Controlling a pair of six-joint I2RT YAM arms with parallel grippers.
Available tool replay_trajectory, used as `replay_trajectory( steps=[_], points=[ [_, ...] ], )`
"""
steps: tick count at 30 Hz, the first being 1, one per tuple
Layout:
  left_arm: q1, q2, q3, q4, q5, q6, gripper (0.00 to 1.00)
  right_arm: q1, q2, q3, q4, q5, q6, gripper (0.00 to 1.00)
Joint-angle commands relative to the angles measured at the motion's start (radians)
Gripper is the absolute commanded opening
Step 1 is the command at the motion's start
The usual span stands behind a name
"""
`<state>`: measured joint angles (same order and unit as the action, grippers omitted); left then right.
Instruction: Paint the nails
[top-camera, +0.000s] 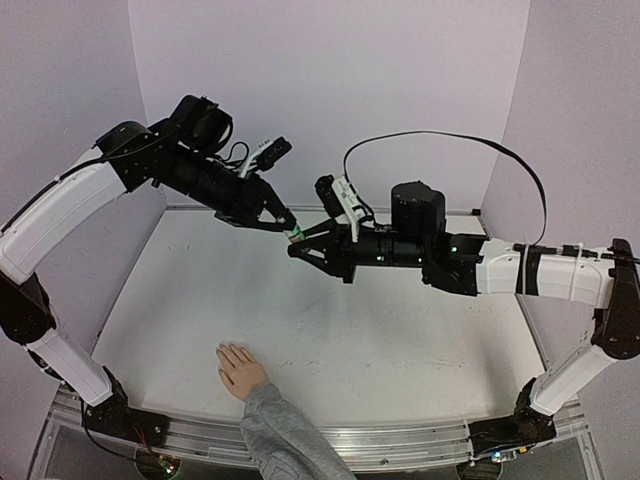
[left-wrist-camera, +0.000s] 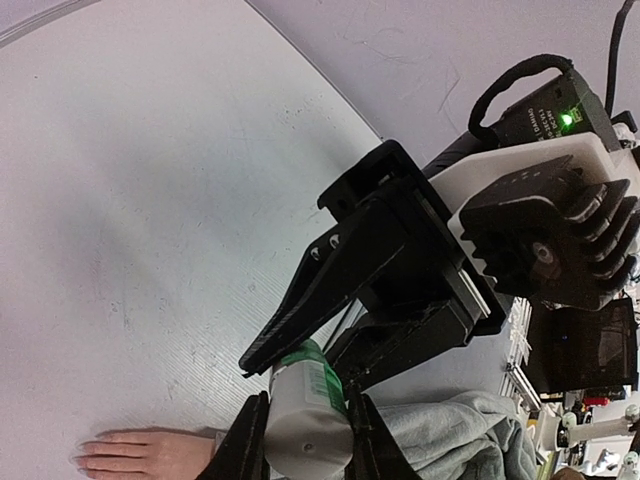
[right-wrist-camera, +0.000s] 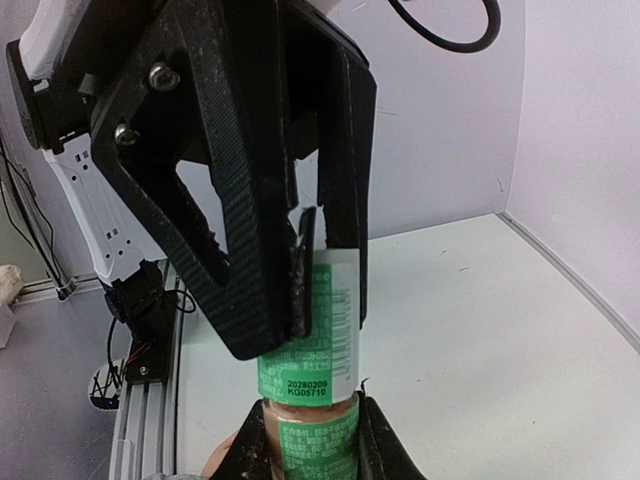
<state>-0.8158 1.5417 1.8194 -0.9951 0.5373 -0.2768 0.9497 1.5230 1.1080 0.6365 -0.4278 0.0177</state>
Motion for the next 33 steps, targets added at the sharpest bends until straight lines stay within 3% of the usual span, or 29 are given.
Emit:
replay_trajectory(
  steps=[1, 4, 11, 17, 33],
  points=[
    [0.005, -0.022, 0.067, -0.006, -0.050, -0.002, 0.00, -0.002, 0.006, 0.036, 0.049, 0.024, -0.010, 0.00],
    [0.006, -0.018, 0.074, -0.008, -0.053, -0.033, 0.00, 0.000, 0.007, 0.034, 0.057, 0.105, -0.036, 0.00],
    [0.007, 0.001, 0.080, -0.009, -0.092, -0.097, 0.00, 0.118, 0.003, -0.031, 0.257, 0.691, -0.134, 0.00],
    [0.012, 0.020, 0.080, -0.015, -0.113, -0.121, 0.00, 0.217, 0.060, -0.033, 0.446, 1.014, -0.329, 0.00],
    [0.032, 0.000, 0.092, -0.012, -0.124, -0.116, 0.00, 0.221, 0.011, -0.111, 0.445, 0.911, -0.295, 0.00]
  ],
)
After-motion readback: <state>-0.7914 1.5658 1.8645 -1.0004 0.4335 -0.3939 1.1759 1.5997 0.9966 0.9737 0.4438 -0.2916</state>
